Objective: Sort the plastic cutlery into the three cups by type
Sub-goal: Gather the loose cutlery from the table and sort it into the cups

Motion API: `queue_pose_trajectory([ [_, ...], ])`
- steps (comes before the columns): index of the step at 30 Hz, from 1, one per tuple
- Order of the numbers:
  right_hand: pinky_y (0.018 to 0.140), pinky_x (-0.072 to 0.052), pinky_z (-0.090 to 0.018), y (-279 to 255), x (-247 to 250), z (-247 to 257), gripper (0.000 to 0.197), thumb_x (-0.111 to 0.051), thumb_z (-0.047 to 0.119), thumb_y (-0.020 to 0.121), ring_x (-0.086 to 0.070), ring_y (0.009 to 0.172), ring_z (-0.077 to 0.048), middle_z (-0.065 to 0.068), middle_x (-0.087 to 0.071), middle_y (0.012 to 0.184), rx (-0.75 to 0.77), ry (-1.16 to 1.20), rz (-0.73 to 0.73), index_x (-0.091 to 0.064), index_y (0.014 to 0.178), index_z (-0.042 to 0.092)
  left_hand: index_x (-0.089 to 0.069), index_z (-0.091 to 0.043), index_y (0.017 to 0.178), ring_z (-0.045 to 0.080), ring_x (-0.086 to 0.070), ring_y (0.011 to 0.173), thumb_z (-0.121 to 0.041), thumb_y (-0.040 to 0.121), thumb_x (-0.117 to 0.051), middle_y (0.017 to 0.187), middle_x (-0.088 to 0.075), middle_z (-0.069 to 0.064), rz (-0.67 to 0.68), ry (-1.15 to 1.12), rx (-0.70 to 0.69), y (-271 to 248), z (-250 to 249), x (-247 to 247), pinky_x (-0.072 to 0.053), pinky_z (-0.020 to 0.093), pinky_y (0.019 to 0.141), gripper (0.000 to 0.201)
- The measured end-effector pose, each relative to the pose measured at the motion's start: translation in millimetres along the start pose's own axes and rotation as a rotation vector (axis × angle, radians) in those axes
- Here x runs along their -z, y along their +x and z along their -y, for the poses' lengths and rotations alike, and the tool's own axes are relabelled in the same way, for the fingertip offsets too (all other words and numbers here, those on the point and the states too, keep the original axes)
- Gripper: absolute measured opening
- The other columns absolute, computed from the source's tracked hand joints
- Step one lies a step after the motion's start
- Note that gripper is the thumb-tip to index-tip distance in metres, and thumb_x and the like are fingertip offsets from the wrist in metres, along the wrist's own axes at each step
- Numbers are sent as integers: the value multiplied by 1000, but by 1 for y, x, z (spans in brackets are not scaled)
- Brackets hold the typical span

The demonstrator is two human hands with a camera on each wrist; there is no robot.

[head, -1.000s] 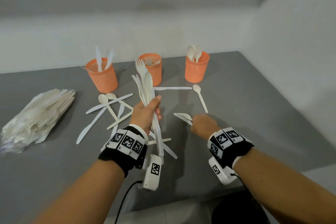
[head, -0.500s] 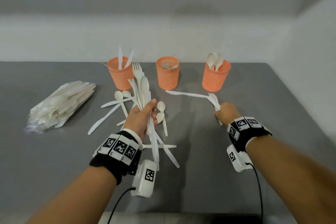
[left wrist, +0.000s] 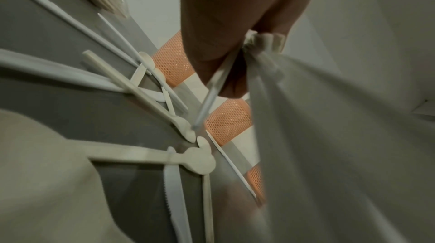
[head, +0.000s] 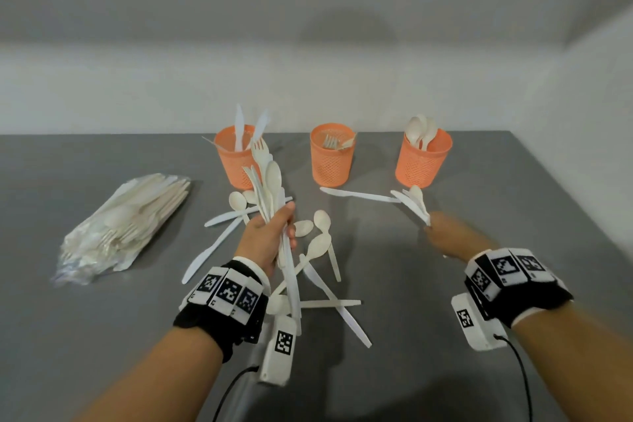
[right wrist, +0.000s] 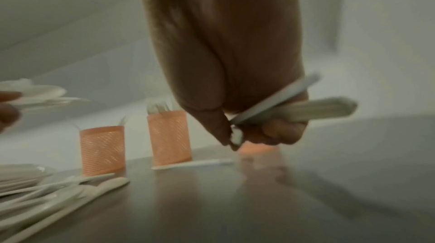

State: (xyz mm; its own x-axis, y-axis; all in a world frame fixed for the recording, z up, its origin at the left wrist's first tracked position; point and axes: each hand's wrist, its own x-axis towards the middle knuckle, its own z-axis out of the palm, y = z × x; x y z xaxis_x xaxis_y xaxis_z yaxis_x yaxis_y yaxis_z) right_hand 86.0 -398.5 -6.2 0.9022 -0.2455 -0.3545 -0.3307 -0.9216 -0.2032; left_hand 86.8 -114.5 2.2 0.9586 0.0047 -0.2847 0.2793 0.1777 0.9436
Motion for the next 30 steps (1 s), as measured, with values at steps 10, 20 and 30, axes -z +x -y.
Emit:
queue_pose_trajectory([
  [10,99,-38,-40,60,-20,86,33,-41,12,96,-44,123,-34,-17,-45,134,179,-214,-72,-44,127,0,-51,-13,63,12,-43,38,-24,89,-58,43,-47,-2,86,44,53,13,-5,19,-41,23,43,29],
  [20,101,-35,-36,46,-30,81,42,-45,-1,88,-43,124,-34,-20,-44,134,240,-281,-11,-38,129,1,-52,-12,67,11,-45,36,-24,91,-56,44,-49,-3,107,21,63,20,-7,31,-41,20,43,27],
  [30,57,-46,-26,-3,-21,102,18,-35,16,99,-57,68,-22,-12,-60,85,188,256,107,-48,104,5,-51,-11,67,11,-47,40,-23,95,-48,46,-51,-2,182,13,32,14,-12,14,-41,25,50,30],
])
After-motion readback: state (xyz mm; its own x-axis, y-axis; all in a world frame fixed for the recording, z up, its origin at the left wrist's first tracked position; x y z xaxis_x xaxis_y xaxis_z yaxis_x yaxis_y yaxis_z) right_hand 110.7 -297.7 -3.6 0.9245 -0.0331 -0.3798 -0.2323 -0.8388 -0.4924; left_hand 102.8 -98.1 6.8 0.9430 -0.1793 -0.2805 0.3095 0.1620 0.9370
